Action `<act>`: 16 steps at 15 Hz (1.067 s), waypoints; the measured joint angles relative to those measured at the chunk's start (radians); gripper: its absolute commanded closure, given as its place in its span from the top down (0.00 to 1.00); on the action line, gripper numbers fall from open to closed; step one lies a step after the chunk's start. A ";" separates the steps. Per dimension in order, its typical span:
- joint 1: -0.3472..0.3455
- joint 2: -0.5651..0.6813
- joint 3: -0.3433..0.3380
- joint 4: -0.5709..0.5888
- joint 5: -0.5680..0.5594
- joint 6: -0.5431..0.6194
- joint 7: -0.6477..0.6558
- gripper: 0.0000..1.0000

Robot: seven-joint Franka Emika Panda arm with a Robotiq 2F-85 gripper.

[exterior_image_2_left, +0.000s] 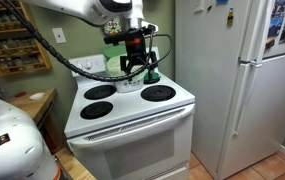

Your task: Close the white and green bin.

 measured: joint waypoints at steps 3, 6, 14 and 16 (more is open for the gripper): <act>0.000 0.000 0.000 0.000 0.000 0.000 0.000 1.00; 0.004 0.001 0.002 0.002 0.000 0.000 0.000 1.00; 0.171 0.049 0.259 0.144 -0.071 0.016 0.043 1.00; 0.219 0.089 0.329 0.191 -0.108 0.047 0.058 1.00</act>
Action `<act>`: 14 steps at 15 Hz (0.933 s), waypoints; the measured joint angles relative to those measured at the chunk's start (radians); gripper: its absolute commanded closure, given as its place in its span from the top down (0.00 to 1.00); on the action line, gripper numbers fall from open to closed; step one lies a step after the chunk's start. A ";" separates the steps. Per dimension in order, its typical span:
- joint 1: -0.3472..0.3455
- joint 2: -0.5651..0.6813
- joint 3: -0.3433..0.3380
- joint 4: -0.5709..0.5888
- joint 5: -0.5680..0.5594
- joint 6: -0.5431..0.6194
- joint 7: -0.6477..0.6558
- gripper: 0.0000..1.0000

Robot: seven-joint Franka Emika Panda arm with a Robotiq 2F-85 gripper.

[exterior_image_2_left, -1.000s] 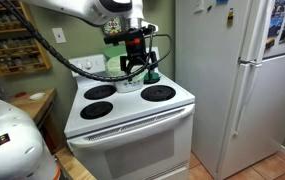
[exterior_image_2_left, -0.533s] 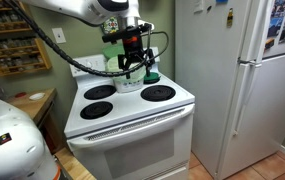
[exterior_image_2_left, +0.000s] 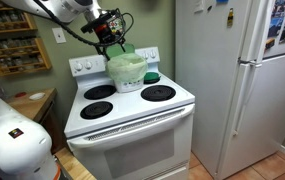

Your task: Close the white and green bin.

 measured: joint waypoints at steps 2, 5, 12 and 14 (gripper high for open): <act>0.041 0.054 0.057 0.037 -0.027 0.043 0.012 1.00; 0.069 0.110 0.084 0.062 -0.046 0.077 0.032 1.00; 0.067 0.098 0.068 0.063 -0.046 0.076 0.031 1.00; 0.071 0.112 0.074 0.081 -0.064 0.078 0.023 1.00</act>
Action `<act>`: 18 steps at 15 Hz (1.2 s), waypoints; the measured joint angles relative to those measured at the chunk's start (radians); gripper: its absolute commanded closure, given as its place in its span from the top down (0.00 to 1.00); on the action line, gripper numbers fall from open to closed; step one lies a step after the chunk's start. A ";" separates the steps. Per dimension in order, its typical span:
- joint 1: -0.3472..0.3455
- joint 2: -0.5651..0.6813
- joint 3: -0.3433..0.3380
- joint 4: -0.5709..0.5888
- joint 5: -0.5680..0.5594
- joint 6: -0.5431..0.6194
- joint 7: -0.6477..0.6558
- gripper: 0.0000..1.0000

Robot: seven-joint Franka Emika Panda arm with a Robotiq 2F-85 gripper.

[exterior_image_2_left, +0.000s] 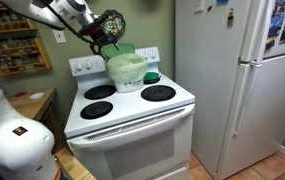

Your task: Close the white and green bin.

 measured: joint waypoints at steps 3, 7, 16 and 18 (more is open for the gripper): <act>0.015 0.076 0.040 0.085 -0.099 0.019 0.001 1.00; 0.069 0.249 0.106 0.232 -0.305 0.041 0.049 1.00; 0.159 0.474 0.115 0.407 -0.393 0.109 0.122 1.00; 0.166 0.475 0.107 0.413 -0.393 0.109 0.122 1.00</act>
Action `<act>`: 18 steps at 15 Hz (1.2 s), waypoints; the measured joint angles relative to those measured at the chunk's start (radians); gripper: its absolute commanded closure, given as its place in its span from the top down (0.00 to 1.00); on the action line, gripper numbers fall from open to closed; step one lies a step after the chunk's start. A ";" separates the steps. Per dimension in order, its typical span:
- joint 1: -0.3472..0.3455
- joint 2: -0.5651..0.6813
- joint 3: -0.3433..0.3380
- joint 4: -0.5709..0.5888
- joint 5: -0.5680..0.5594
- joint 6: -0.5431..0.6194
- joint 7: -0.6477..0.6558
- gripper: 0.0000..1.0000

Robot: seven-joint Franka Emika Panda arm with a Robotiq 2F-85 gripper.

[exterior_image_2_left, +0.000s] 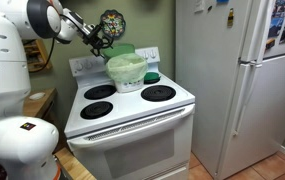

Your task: Close the white and green bin.

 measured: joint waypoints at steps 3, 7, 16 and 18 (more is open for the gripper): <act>0.037 0.024 -0.018 0.013 -0.097 0.015 0.043 1.00; 0.098 0.087 -0.032 0.042 -0.244 0.068 0.200 1.00; 0.128 0.138 -0.043 0.077 -0.282 0.085 0.281 1.00; 0.133 0.143 -0.049 0.079 -0.290 0.088 0.298 1.00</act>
